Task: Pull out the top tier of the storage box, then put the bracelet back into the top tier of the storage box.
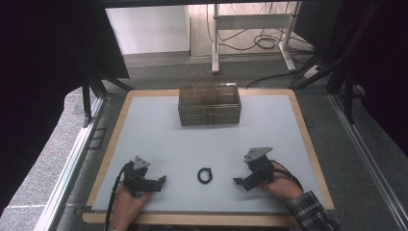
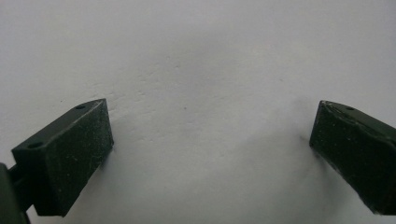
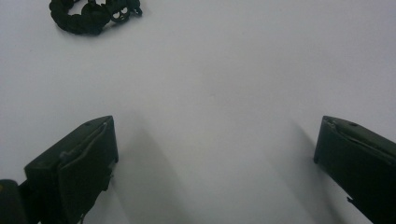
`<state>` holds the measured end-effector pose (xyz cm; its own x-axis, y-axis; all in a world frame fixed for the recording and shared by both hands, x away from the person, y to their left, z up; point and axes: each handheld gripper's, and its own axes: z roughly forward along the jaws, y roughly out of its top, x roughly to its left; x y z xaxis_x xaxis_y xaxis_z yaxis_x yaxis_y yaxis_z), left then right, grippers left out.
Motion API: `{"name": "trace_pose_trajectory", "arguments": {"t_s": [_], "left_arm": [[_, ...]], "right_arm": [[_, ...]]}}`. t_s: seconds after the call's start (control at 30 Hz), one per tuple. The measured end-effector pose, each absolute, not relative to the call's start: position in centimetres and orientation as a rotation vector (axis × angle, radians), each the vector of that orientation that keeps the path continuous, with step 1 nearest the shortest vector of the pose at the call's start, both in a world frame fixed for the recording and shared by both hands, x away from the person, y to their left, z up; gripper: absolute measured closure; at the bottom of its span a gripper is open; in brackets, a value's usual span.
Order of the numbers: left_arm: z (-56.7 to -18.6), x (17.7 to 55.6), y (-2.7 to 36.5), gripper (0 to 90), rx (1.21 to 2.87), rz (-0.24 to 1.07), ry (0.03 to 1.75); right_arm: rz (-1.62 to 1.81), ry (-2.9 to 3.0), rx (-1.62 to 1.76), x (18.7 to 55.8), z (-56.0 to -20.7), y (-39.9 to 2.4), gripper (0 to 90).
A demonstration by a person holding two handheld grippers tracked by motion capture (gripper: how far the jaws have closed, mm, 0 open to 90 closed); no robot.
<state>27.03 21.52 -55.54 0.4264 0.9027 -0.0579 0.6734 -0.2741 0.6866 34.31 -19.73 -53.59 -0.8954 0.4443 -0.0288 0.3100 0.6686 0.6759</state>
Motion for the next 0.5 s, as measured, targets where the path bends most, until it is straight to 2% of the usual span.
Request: {"name": "trace_pose_trajectory", "arguments": {"t_s": [0.5], "left_arm": [[-55.54, 27.0, 21.49, 0.0, 2.039, 0.463, 1.324]], "right_arm": [[1.022, 2.692, 0.609, 34.37, -53.56, -19.55, 0.0]]}}
